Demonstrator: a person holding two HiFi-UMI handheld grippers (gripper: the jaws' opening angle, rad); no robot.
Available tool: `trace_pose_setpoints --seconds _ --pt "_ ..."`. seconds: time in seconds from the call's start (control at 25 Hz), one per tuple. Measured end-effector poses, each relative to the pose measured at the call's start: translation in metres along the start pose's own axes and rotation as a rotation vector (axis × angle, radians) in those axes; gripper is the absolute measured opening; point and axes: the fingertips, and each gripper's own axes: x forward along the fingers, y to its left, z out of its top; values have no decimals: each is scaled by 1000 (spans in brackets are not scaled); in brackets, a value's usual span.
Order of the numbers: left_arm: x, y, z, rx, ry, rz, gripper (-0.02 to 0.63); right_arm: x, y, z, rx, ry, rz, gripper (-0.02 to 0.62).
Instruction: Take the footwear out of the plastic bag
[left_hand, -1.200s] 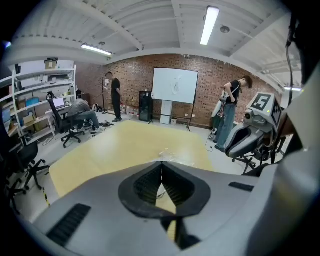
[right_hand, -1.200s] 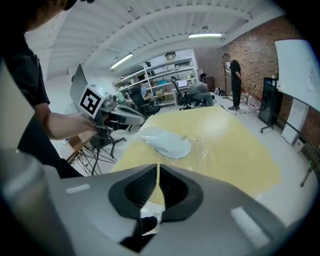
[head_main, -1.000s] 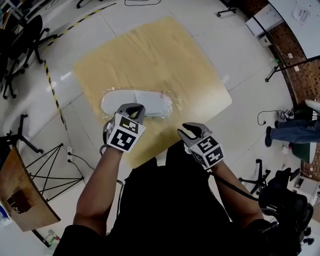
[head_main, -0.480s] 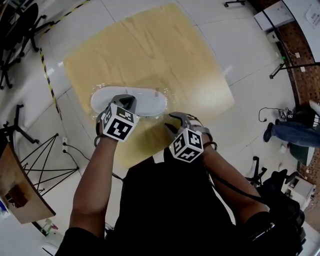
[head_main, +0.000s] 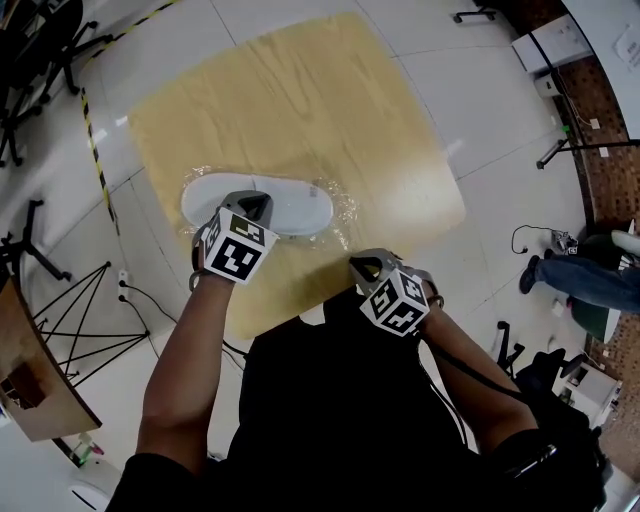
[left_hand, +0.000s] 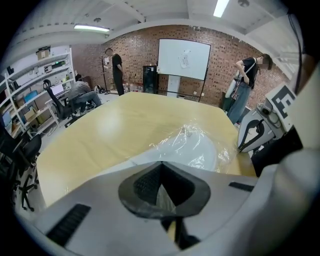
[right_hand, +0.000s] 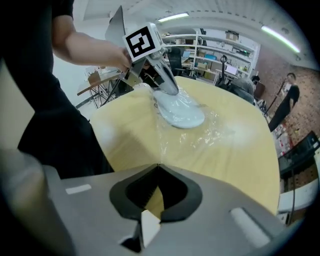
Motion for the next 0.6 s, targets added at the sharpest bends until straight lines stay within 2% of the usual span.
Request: trace_pose_setpoints --seconds 0.12,0.32,0.4,0.52,0.6 --pt "-1 1 -1 6 -1 5 6 -13 -4 -5 82 1 44 2" --pt "-1 1 0 16 -11 15 7 -29 -46 48 279 -217 -70 2" --pt "-1 1 0 11 -4 16 6 -13 -52 59 263 -213 -90 2" --pt "0 1 0 4 2 12 6 12 -42 49 194 -116 -75 2" --pt "0 0 0 5 3 6 8 15 -35 41 193 -113 -70 3"
